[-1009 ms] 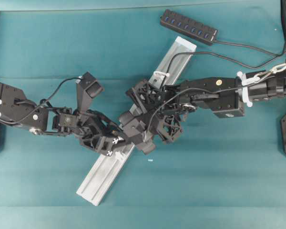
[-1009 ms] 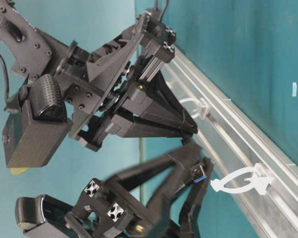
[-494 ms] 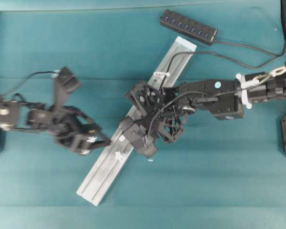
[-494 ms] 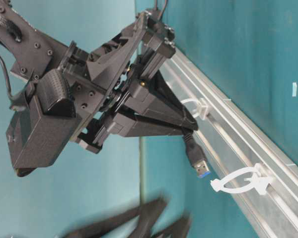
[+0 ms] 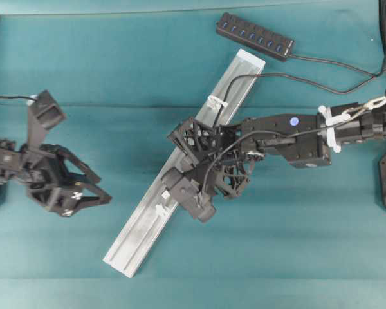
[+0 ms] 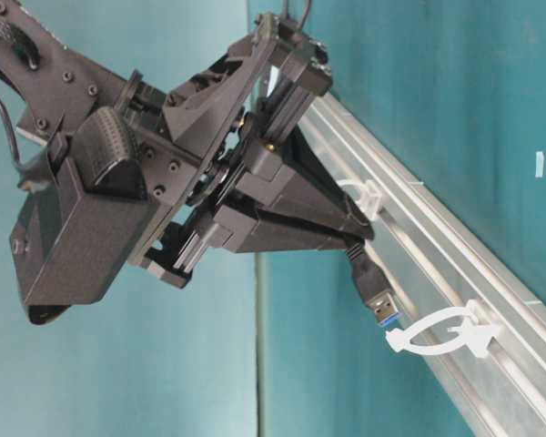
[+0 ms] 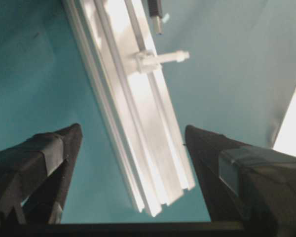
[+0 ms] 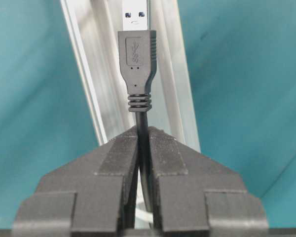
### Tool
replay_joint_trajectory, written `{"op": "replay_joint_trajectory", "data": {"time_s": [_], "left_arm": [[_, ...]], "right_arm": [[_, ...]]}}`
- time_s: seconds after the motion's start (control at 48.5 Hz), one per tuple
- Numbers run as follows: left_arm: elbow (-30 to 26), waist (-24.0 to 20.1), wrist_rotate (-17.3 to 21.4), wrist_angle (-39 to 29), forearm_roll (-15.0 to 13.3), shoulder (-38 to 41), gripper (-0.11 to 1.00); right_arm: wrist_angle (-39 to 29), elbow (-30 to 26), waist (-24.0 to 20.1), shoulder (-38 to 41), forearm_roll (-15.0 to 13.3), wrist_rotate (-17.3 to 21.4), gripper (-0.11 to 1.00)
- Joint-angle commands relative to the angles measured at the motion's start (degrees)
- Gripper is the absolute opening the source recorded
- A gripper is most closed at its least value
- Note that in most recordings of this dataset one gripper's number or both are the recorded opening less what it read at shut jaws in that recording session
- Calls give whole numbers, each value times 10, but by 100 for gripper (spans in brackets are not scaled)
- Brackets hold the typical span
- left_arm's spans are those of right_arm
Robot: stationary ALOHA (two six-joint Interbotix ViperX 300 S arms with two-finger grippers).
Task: Pass the USB cable through three rings with both arms.
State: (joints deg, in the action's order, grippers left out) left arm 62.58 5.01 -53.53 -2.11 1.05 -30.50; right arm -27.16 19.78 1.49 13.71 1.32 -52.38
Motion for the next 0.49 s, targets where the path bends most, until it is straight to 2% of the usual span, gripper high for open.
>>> {"op": "replay_joint_trajectory", "data": {"time_s": [0.0, 0.474], "left_arm": [[-1, 2, 1, -7, 1, -18, 91], [9, 2, -1, -56, 1, -91, 90]], "right_arm": [[4, -2, -9, 7, -1, -4, 7], [27, -9, -22, 21, 0, -4, 7]]}}
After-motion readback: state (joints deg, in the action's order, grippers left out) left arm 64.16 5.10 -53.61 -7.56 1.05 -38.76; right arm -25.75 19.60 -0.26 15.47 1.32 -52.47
